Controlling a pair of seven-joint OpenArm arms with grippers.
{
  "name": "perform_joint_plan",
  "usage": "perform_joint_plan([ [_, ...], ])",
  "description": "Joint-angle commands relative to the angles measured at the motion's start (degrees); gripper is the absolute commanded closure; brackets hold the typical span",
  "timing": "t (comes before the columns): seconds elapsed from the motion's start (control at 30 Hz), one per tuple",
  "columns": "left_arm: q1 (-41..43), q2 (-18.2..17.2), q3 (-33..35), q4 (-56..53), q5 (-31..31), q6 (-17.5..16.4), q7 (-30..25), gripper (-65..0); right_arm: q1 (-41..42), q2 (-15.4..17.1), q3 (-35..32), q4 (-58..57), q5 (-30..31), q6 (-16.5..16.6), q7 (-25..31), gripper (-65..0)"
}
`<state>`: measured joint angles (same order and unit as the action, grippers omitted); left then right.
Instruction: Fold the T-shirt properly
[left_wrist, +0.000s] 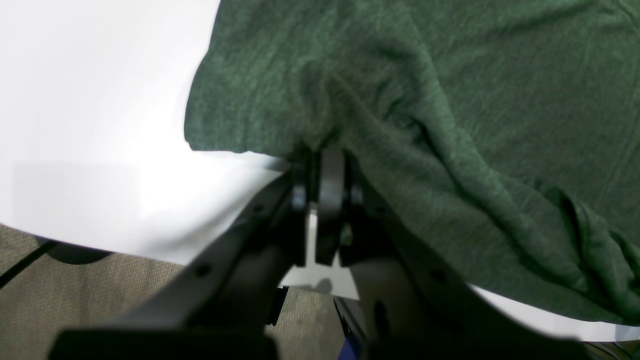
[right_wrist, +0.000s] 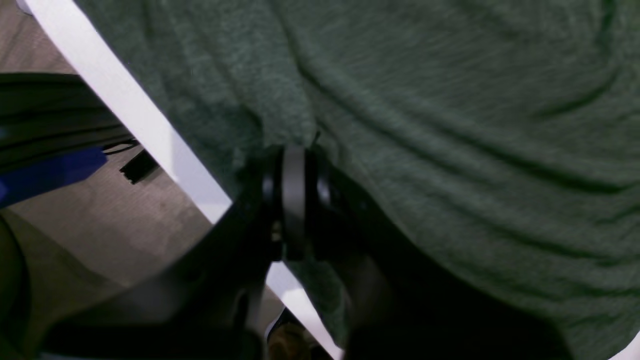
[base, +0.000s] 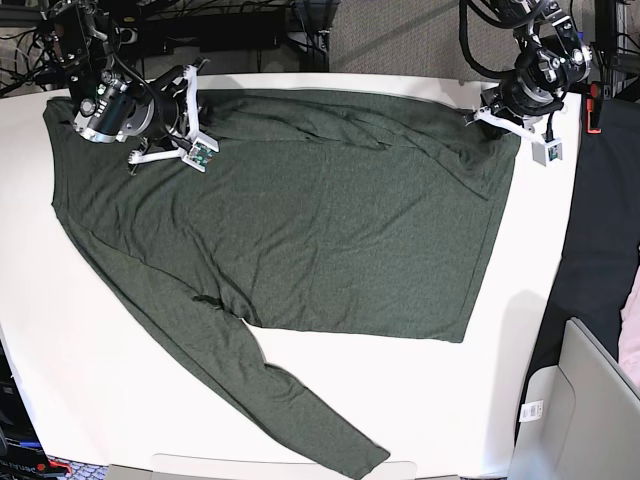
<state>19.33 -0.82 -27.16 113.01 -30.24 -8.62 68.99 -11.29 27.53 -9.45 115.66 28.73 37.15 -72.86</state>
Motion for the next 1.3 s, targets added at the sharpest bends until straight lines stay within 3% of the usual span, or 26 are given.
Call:
perform_joint_plan([
  [0.0,-0.1,-0.5,-0.1,0.9,-0.4,-0.1,-0.4,0.0,0.4,-0.1,0.9,1.1,0.7,0.3,1.2,-0.9],
  [0.4,-0.1,-0.5,-0.1,0.9,-0.4,-0.1,-0.4,0.0,4.9,-1.2,9.7,0.8,5.8,0.4,2.7,-0.9],
  [0.6,-0.1,-0.5,-0.1,0.9,-0.4,-0.1,-0.4,0.0,7.9,-1.4,9.8,-2.4,5.7,0.3,4.2,-0.9],
  [0.67,-0.1,-0.5,-0.1,0.9,-0.4,-0.1,-0.4,0.0,8.5,-2.8,10.1,-3.7,5.4,0.3,5.1,-0.9],
  [0.9,-0.1,-0.5,-0.2,0.9,-0.4,-0.1,-0.3,0.0,9.4,-3.7,10.0,-3.1,1.5,0.3,10.6,-1.3],
  [1.13,0.1,-0.7,-0.1,1.1,-0.4,-0.1,0.2,-0.8,9.8,-4.5,10.2,-3.1,1.5,0.3,10.6,-1.6],
  [1.27,0.0,-0.8,-0.4,1.2,-0.4,-0.1,0.2,-6.3,9.6,-4.7,10.1,-3.0,1.5,0.3,8.1,-9.3],
])
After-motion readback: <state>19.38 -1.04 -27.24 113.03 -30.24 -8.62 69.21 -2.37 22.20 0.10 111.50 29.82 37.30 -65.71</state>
